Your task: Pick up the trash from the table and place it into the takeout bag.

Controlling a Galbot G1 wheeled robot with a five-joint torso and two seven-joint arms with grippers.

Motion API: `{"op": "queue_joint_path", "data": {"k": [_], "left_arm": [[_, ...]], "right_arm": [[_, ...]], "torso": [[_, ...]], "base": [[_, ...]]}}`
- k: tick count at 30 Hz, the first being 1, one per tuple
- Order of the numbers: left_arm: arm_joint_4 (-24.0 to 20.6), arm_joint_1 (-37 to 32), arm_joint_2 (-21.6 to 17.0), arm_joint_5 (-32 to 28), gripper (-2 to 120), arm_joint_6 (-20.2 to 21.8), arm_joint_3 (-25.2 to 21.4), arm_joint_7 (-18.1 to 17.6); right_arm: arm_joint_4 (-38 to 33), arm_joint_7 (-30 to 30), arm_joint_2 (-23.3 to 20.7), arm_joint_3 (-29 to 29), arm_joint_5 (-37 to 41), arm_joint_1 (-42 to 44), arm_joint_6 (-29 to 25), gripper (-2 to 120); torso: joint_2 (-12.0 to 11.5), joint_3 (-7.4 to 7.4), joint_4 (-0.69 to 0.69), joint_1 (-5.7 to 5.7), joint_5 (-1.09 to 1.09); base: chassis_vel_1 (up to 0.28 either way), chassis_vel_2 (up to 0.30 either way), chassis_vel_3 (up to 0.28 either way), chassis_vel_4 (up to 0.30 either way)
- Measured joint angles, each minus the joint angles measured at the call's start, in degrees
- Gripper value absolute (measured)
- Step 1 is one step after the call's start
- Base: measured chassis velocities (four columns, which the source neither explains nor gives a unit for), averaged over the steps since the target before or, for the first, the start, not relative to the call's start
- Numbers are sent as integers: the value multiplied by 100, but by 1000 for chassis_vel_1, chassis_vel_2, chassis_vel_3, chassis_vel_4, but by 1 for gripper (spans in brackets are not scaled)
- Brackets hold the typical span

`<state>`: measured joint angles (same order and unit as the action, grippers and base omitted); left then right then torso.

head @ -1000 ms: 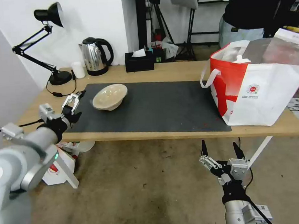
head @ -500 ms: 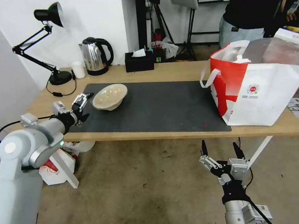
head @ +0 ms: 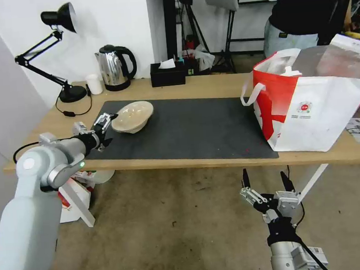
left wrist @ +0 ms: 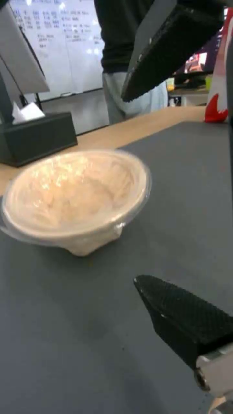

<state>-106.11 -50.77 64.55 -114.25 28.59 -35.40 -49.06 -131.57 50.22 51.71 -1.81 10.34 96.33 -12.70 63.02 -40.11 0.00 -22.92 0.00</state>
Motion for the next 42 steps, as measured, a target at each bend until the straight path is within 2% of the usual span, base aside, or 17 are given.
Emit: {"op": "queue_joint_path", "data": {"k": [10,27,42], "left_arm": [[556,380,181,283,100,40,244,142],[979,806,463,564,100,84,521,224],[1321,900,556,832,100,97,555,487]], "right_arm": [[0,0,0,0,0,0,0,100],[0,0,0,0,0,0,0,100],[0,0,0,0,0,0,0,100]], "torso": [[0,0,0,0,0],[0,0,0,0,0],[0,0,0,0,0]], "base": [[0,0,0,0],[0,0,0,0],[0,0,0,0]]}}
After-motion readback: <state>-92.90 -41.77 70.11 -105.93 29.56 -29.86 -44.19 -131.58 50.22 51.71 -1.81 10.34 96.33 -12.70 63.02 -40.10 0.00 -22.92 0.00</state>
